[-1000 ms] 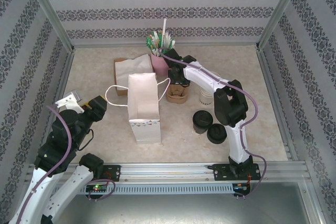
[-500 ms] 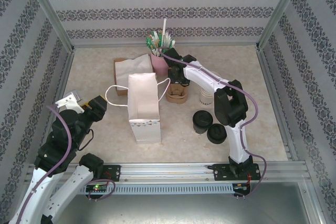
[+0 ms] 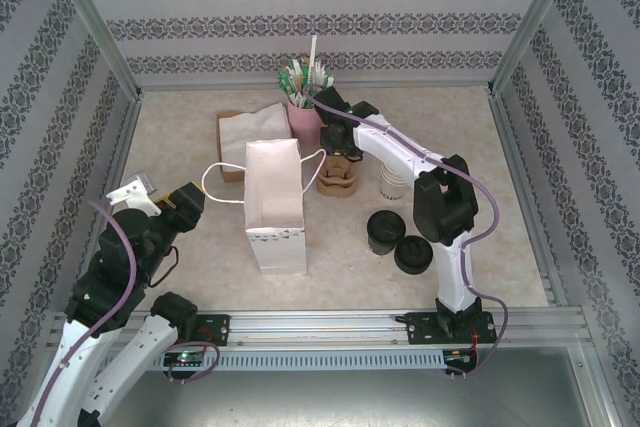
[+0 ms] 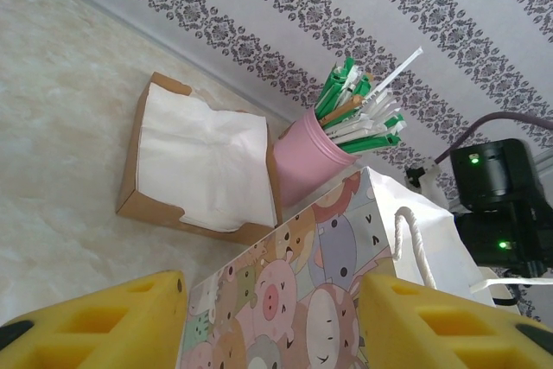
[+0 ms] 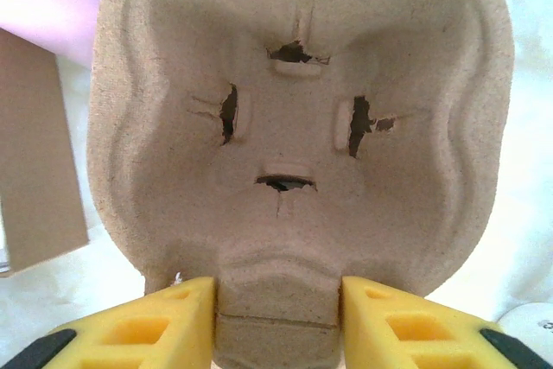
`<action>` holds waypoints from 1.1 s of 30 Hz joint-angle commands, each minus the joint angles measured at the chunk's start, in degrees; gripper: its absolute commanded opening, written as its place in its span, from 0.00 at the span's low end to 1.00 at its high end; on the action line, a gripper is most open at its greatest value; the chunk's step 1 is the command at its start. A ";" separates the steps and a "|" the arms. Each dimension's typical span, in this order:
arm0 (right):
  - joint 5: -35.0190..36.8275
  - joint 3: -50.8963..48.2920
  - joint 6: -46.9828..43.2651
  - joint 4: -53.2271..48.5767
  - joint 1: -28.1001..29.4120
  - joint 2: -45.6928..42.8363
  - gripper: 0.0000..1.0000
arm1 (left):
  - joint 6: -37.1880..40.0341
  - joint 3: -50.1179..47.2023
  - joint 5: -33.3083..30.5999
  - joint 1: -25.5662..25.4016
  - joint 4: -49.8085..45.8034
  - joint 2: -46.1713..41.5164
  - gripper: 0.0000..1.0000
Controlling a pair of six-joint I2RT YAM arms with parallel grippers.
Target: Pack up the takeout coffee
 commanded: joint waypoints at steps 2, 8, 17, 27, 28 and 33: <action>-0.30 0.39 0.28 -0.95 0.46 -3.92 0.41 | 0.48 0.59 -0.35 -0.57 -0.48 -0.05 0.56; -0.39 -0.33 -0.32 -0.92 1.28 -7.25 0.41 | 1.51 2.63 -2.81 -0.60 -2.52 -1.92 0.56; -0.15 -2.17 -1.79 -1.42 2.55 -14.19 0.41 | 2.93 5.00 -6.91 -0.57 -6.28 -4.46 0.56; 2.50 -2.83 -4.61 -3.19 4.05 -23.60 0.41 | -1.22 3.28 -8.71 -0.57 -10.21 -7.52 0.51; 2.64 -2.80 -4.90 -3.10 4.22 -24.40 0.41 | -2.14 2.14 -7.58 -0.57 -9.77 -7.45 0.51; 3.77 0.36 -6.90 -4.79 5.07 -27.87 0.41 | -5.58 -4.18 -3.68 -0.62 -7.35 -5.73 0.48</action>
